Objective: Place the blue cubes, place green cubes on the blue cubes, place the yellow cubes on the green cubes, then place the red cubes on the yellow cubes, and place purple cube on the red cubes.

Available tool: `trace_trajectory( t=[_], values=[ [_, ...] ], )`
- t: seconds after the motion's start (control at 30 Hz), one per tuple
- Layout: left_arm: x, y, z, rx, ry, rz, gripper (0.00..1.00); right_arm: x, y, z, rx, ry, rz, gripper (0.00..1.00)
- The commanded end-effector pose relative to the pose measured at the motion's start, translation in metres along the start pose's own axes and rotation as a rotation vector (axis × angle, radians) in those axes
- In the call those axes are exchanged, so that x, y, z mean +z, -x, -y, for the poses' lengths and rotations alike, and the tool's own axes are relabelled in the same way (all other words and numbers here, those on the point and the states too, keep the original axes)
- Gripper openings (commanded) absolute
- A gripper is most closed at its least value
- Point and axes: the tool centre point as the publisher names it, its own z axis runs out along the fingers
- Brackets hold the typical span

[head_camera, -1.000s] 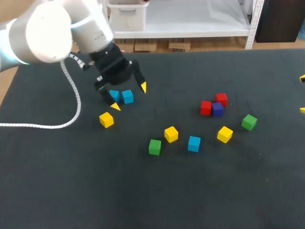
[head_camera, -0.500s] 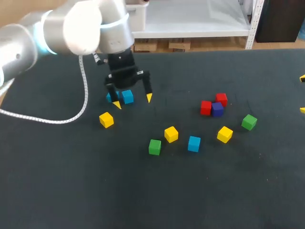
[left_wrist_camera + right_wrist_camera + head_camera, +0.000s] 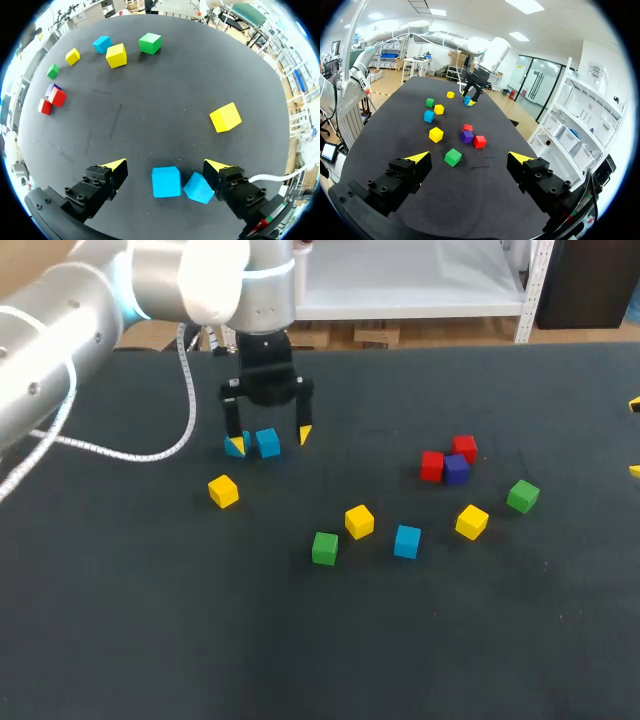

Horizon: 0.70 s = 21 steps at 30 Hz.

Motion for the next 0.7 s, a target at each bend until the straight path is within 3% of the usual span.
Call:
trace_trajectory(
  t=[0.03, 0.53, 0.7],
  values=[
    [-0.001, -0.009, -0.003, -0.011, -0.083, 0.022, 1.0, 0.0, 0.0, -0.001, -0.001, -0.002, 0.0, 1.0],
    [0.003, 0.003, -0.025, 0.01, 0.01, 0.035, 1.0, 0.0, 0.0, -0.001, -0.001, -0.002, 0.0, 1.0],
    [0.014, -0.003, -0.025, -0.022, 0.031, 0.045, 1.0, 0.0, 0.0, -0.001, -0.001, -0.002, 0.0, 1.0]
  ],
)
